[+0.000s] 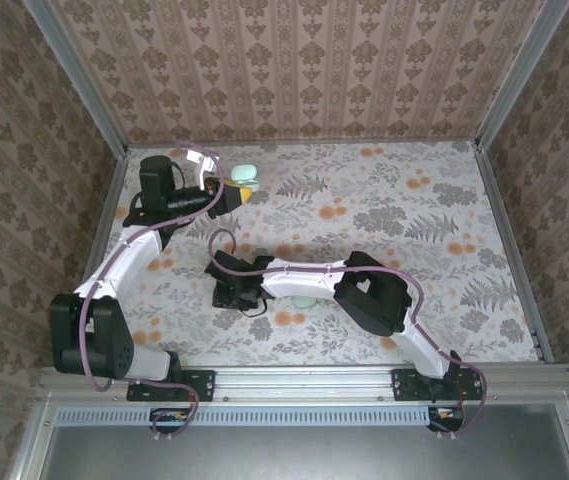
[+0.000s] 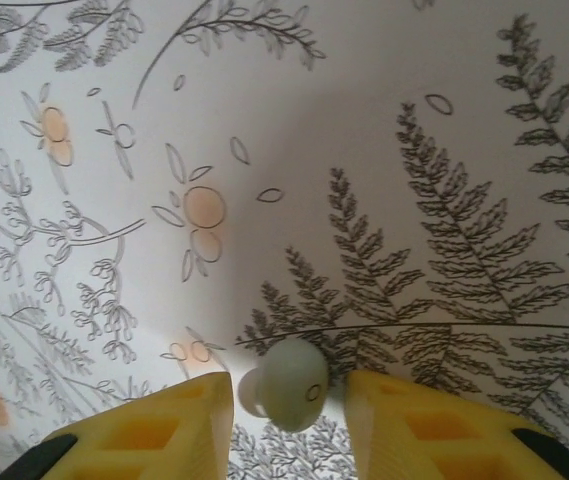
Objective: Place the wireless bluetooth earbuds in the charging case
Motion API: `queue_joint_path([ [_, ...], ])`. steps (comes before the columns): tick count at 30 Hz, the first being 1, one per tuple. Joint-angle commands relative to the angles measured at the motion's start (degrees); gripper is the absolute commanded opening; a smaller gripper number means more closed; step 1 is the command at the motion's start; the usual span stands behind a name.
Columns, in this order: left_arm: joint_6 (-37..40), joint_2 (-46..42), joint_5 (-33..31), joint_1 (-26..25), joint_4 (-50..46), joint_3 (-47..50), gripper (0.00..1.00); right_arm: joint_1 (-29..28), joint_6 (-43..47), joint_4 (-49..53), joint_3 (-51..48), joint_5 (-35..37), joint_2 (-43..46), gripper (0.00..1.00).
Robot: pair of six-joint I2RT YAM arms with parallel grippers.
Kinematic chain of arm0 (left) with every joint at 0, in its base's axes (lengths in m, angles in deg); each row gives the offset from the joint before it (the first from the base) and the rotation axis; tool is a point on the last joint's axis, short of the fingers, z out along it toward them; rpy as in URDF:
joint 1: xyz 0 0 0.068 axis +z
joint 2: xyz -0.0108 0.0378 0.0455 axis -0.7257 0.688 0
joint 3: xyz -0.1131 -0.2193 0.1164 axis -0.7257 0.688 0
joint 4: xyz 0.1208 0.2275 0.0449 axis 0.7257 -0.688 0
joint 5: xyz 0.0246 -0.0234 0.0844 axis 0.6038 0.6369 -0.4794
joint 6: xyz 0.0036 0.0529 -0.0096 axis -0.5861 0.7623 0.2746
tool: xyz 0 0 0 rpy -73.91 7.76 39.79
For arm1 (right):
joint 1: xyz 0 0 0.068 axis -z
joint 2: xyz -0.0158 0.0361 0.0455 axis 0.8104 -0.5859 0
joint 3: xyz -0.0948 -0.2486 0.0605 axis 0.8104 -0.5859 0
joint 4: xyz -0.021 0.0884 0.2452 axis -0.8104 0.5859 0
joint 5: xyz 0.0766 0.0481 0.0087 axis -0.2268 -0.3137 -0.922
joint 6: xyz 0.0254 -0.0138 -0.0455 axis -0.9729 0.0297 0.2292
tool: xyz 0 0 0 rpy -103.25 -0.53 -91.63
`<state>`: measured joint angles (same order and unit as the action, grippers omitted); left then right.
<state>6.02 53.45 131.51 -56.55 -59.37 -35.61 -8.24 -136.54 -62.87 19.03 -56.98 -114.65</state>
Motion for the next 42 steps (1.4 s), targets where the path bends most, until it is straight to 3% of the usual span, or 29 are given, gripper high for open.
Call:
queue_joint_path([
  [1,1.4,-1.43,0.64,0.44,-0.2,-1.42,0.17,0.22,0.7,2.9,1.57,1.2,-1.62,0.35],
  [21,1.85,-2.26,0.83,0.33,-0.9,-1.11,0.17,2.83,7.12,6.37,0.96,1.68,-0.54,0.2],
  [31,3.21,-2.27,0.68,-0.98,-1.17,-0.48,0.17,9.59,11.86,5.41,-11.6,3.59,13.71,0.18],
  [42,5.83,-3.0,1.73,-6.06,6.96,4.48,0.18,19.7,17.18,11.51,-21.25,3.53,34.69,0.18],
])
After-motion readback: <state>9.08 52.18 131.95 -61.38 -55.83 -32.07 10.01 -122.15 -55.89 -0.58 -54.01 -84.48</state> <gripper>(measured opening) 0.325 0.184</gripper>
